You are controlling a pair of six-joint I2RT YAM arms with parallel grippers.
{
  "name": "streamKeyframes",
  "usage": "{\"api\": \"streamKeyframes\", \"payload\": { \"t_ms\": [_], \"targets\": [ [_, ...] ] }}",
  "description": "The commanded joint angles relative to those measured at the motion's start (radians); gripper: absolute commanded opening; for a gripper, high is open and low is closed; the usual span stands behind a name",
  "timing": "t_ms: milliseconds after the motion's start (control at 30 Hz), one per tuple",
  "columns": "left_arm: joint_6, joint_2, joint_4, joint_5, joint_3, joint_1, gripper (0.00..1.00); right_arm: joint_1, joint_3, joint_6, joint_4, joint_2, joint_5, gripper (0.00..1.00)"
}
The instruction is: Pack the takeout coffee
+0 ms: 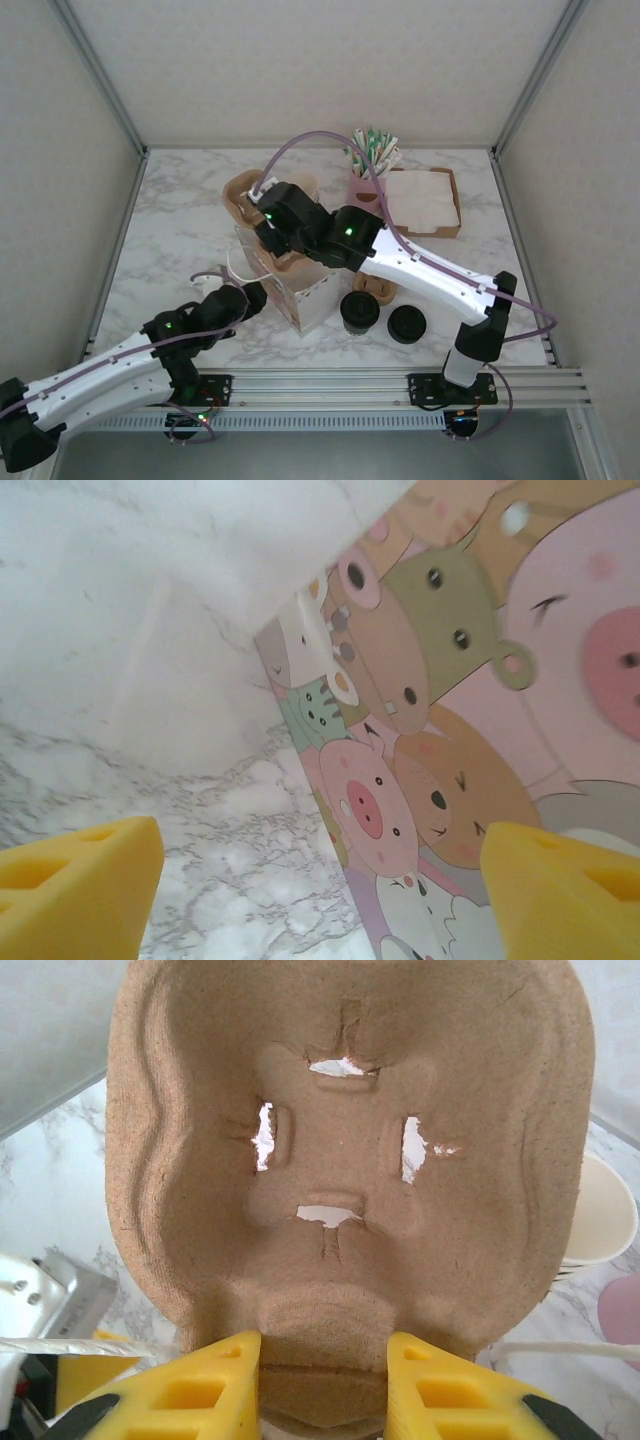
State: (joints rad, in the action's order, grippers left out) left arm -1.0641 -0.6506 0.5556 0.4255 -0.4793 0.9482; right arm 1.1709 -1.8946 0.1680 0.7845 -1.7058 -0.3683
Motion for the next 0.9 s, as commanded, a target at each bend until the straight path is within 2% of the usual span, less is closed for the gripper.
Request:
{"api": "streamKeyframes", "payload": {
  "t_ms": [0, 133, 200, 433, 600, 867],
  "targets": [
    [0.09, 0.019, 0.192, 0.097, -0.093, 0.007, 0.85, -0.01, 0.036, 0.003, -0.052, 0.056, 0.019, 0.29],
    [0.209, 0.003, 0.304, 0.162, -0.213, -0.011, 0.91, -0.009, 0.059, -0.004, -0.042, 0.07, 0.015, 0.29],
    [0.279, -0.006, 0.325, 0.151, -0.27, -0.048, 0.91, -0.009, 0.07, -0.006, -0.036, 0.077, 0.01, 0.29],
    [0.434, -0.04, 0.365, 0.013, -0.41, -0.277, 0.87, -0.009, 0.105, 0.005, -0.024, 0.095, 0.009, 0.29],
    [0.533, -0.042, 0.364, -0.066, -0.49, -0.396, 0.88, -0.009, 0.129, 0.025, -0.01, 0.107, 0.018, 0.29],
    [0.647, -0.174, 0.269, -0.259, -0.626, -0.559, 0.88, -0.009, 0.134, 0.05, 0.037, 0.111, 0.001, 0.28]
  ]
}}
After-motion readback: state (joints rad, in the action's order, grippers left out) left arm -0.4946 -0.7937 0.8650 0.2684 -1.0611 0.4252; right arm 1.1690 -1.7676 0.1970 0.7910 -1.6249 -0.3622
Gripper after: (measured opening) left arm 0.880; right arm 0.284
